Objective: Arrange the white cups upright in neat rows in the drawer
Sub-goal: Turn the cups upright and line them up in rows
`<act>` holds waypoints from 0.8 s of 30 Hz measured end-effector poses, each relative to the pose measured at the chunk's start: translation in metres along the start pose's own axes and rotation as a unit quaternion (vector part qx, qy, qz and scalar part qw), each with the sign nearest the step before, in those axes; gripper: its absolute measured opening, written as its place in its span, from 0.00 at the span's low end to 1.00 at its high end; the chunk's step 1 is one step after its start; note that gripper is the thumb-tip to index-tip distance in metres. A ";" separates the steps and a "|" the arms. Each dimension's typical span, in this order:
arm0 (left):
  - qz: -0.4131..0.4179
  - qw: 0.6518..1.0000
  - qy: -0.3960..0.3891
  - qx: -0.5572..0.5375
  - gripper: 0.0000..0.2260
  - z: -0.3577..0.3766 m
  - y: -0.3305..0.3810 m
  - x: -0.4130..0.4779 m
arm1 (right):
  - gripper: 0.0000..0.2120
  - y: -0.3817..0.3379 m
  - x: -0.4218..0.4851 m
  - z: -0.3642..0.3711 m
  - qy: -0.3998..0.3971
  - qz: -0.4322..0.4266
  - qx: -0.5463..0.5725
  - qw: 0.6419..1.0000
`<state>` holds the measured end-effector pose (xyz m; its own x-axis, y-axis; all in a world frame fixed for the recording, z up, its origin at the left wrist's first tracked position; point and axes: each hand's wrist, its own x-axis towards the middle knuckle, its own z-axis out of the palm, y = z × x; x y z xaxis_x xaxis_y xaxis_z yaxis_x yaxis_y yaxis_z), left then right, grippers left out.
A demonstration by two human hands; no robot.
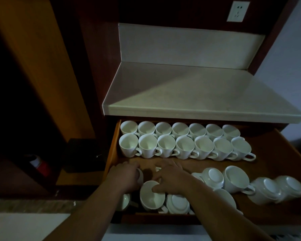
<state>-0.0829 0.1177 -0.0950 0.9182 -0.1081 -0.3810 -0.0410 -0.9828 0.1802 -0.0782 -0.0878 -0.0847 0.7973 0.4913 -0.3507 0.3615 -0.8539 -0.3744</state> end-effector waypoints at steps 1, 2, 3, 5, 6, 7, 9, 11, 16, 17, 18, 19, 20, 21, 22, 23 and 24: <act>0.001 1.000 0.007 -0.007 0.25 -0.001 0.000 0.000 | 0.18 0.000 0.000 0.000 -0.007 -0.003 -0.014 1.000; 0.000 1.000 0.012 -0.017 0.22 -0.001 0.000 0.000 | 0.18 0.000 0.001 0.000 -0.010 -0.005 -0.026 1.000; -0.005 0.999 0.015 -0.030 0.22 -0.002 -0.001 0.000 | 0.18 0.001 0.001 0.000 -0.013 -0.003 -0.035 0.999; -0.015 0.997 0.028 -0.068 0.25 -0.004 0.000 -0.001 | 0.17 0.002 0.002 0.001 -0.020 0.000 -0.053 0.998; -0.020 0.995 0.037 -0.088 0.29 -0.006 0.000 -0.001 | 0.16 0.004 0.003 0.001 -0.017 -0.004 -0.063 0.998; -0.025 0.993 0.047 -0.107 0.34 -0.007 0.001 -0.003 | 0.15 0.005 0.004 0.002 -0.011 -0.011 -0.072 0.997; -0.031 0.986 0.066 -0.151 0.39 -0.011 0.003 -0.007 | 0.13 0.007 0.005 0.002 0.012 -0.027 -0.074 0.997; -0.034 0.974 0.086 -0.206 0.35 -0.014 0.004 -0.012 | 0.15 0.009 0.005 0.002 0.037 -0.040 -0.080 0.995; -0.052 0.933 0.121 -0.335 0.28 -0.019 0.001 -0.017 | 0.16 0.014 0.008 0.001 0.045 -0.010 -0.144 0.989; -0.057 0.919 0.126 -0.371 0.27 -0.020 0.000 -0.017 | 0.14 0.013 0.008 0.000 0.052 0.004 -0.151 0.987; -0.061 0.901 0.130 -0.409 0.26 -0.021 -0.001 -0.017 | 0.14 0.013 0.007 -0.001 0.063 0.021 -0.158 0.985; -0.063 0.882 0.132 -0.449 0.25 -0.022 -0.001 -0.017 | 0.14 0.014 0.007 -0.001 0.075 0.038 -0.161 0.983; -0.067 0.862 0.132 -0.484 0.23 -0.023 -0.002 -0.016 | 0.14 0.013 0.006 -0.003 0.083 0.057 -0.160 0.982; -0.073 0.841 0.128 -0.520 0.21 -0.023 -0.002 -0.015 | 0.14 0.014 0.005 -0.004 0.089 0.075 -0.161 0.980; -0.076 0.814 0.118 -0.563 0.20 -0.023 -0.002 -0.014 | 0.13 0.014 0.005 -0.005 0.086 0.090 -0.160 0.979; -0.078 0.782 0.103 -0.610 0.21 -0.024 -0.001 -0.013 | 0.14 0.015 0.005 -0.005 0.081 0.102 -0.159 0.979; -0.081 0.747 0.086 -0.655 0.23 -0.024 -0.001 -0.012 | 0.14 0.015 0.006 -0.004 0.071 0.112 -0.157 0.979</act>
<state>-0.0841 0.1232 -0.0693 0.9107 0.1279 -0.3927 0.3935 0.0200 0.9191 -0.0660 -0.0986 -0.0888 0.9246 0.2758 -0.2628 0.2828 -0.9591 -0.0114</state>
